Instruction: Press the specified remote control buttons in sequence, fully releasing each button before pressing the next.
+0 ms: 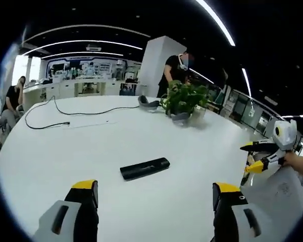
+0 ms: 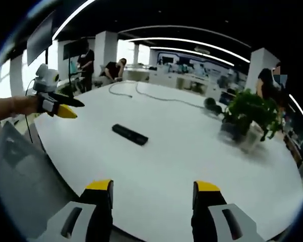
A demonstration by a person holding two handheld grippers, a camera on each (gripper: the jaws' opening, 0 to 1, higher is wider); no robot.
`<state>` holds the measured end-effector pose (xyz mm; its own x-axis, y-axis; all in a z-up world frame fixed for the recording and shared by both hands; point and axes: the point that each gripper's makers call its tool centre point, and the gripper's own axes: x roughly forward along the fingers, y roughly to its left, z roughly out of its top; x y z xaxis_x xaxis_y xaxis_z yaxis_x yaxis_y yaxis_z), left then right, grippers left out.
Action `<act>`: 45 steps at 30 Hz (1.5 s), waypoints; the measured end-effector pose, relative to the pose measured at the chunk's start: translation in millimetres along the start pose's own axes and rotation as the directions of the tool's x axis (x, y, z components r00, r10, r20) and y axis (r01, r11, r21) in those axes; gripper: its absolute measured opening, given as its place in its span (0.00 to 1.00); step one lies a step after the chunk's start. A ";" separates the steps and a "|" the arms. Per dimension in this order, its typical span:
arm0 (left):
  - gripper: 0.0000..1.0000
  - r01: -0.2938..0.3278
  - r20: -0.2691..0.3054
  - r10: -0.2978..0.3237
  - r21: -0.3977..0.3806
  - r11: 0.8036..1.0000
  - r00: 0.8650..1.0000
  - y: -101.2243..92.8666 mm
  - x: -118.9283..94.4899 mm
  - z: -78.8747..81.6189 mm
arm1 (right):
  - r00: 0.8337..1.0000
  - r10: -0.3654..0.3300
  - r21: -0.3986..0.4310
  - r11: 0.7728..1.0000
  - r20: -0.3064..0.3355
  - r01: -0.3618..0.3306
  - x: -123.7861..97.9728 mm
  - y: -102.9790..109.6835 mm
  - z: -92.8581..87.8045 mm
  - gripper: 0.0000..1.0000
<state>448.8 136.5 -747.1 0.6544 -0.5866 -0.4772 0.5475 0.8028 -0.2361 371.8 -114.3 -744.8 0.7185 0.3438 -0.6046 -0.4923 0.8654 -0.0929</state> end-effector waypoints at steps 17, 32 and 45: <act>0.97 0.003 -0.086 -0.001 0.030 1.000 0.996 31.9 41.4 -4.9 | 1.000 -0.001 0.010 1.000 -0.004 0.001 0.8 -2.4 -2.2 0.61; 0.95 0.057 -0.182 -0.034 0.121 0.991 0.983 34.5 65.5 -14.3 | 0.999 0.003 -0.023 1.000 -0.037 -0.004 3.2 -0.4 -6.9 0.62; 0.95 0.156 -0.270 -0.096 0.209 0.965 0.958 22.9 80.9 -18.3 | 0.998 -0.002 -0.025 1.000 -0.057 0.000 3.3 -1.6 -11.3 0.60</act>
<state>504.8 109.4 -806.6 0.4334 -0.6105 -0.6629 0.7397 0.6612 -0.1253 369.4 -118.6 -755.6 0.6898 0.3209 -0.6489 -0.5046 0.8559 -0.1131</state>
